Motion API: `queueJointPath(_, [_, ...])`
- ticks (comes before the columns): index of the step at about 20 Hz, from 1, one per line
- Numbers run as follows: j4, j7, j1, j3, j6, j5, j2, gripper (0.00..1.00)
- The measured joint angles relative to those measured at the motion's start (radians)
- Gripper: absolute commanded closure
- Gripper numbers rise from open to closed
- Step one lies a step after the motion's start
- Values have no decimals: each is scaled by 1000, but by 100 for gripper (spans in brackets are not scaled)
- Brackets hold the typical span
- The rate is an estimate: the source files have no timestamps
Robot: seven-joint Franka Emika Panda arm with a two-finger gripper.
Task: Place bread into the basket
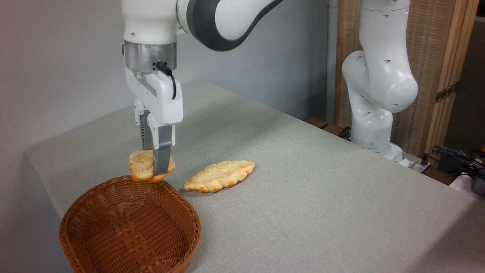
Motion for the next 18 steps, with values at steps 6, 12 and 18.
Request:
queueJointPath(6, [9,-19,0,1,39,-10,19,0])
queueJointPath(12, [12,-55,0,1,32,-10,18,0])
queueJointPath(18, [16,-56,0,3,-146,-10,2,0])
